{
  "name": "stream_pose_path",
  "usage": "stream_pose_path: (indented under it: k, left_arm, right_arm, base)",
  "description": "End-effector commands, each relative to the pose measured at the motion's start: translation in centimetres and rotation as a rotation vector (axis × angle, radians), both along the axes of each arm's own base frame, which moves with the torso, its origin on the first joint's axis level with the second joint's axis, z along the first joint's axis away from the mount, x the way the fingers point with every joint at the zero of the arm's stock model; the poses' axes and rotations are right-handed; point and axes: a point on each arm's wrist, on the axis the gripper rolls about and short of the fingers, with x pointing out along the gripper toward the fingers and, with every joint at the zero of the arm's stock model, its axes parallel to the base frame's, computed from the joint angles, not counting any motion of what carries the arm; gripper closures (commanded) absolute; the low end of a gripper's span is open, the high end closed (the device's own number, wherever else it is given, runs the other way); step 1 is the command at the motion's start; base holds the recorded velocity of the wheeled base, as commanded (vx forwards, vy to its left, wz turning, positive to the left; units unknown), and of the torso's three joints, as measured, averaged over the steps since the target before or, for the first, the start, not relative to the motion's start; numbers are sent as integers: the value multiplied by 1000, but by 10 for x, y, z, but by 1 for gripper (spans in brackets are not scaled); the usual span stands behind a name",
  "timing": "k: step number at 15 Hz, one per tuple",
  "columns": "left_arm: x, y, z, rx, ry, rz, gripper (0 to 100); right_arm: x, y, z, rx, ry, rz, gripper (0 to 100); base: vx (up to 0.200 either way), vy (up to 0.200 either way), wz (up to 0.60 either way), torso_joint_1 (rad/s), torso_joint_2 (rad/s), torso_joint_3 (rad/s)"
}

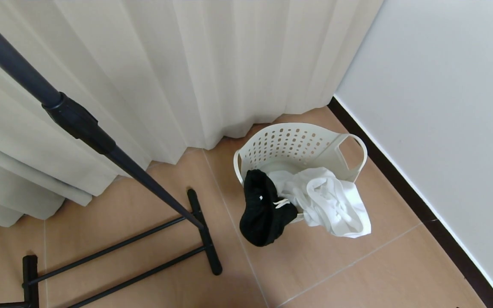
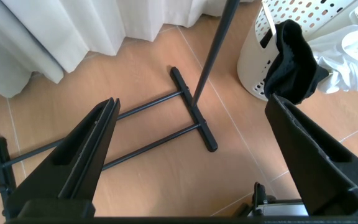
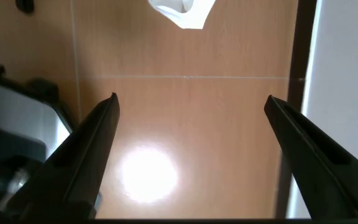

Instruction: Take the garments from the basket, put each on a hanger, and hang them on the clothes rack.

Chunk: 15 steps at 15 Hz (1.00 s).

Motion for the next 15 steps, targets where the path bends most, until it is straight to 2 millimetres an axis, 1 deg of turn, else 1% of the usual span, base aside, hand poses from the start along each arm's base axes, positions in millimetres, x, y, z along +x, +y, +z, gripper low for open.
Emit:
stream_pose_path:
  k: [1, 3, 4, 5, 7, 8, 9, 11, 12, 15]
  left_arm:
    - [0, 0, 0, 0, 0, -2, 0]
    - [0, 0, 0, 0, 0, -2, 0]
    - [0, 0, 0, 0, 0, -2, 0]
    - [0, 0, 0, 0, 1, -2, 0]
    - [0, 0, 0, 0, 0, -2, 0]
    - [0, 0, 0, 0, 1, 0, 0]
    - [0, 0, 0, 0, 1, -2, 0]
    - [0, 0, 0, 1, 1, 0, 0]
    - [0, 0, 0, 4, 1, -3, 0]
    - [0, 0, 0, 4, 2, -5, 0]
  right_arm:
    - [73, 14, 15, -302, 153, 178, 0]
    - [111, 22, 20, -462, 158, 262, 0]
    - [125, 29, 18, -496, 162, 300, 0]
    - [144, 39, 15, -522, 162, 301, 0]
    - [175, 54, 11, -576, 125, 247, 0]
    - [187, 60, 9, -586, 106, 233, 0]
    - [206, 69, 5, -596, 81, 221, 0]
    - [227, 79, 0, -614, 79, 205, 0]
    - [233, 81, -2, -619, 82, 202, 0]
    - [266, 93, -6, -632, 63, 170, 0]
  base:
    - [0, 0, 0, 0, 0, 0]
    - [0, 0, 0, 0, 0, 0]
    - [0, 0, 0, 0, 0, 0]
    - [0, 0, 0, 0, 0, 0]
    - [0, 0, 0, 0, 0, 0]
    - [0, 0, 0, 0, 0, 0]
    - [0, 0, 0, 0, 0, 0]
    - [0, 0, 0, 0, 0, 0]
    - [0, 0, 0, 0, 0, 0]
    - [0, 0, 0, 0, 0, 0]
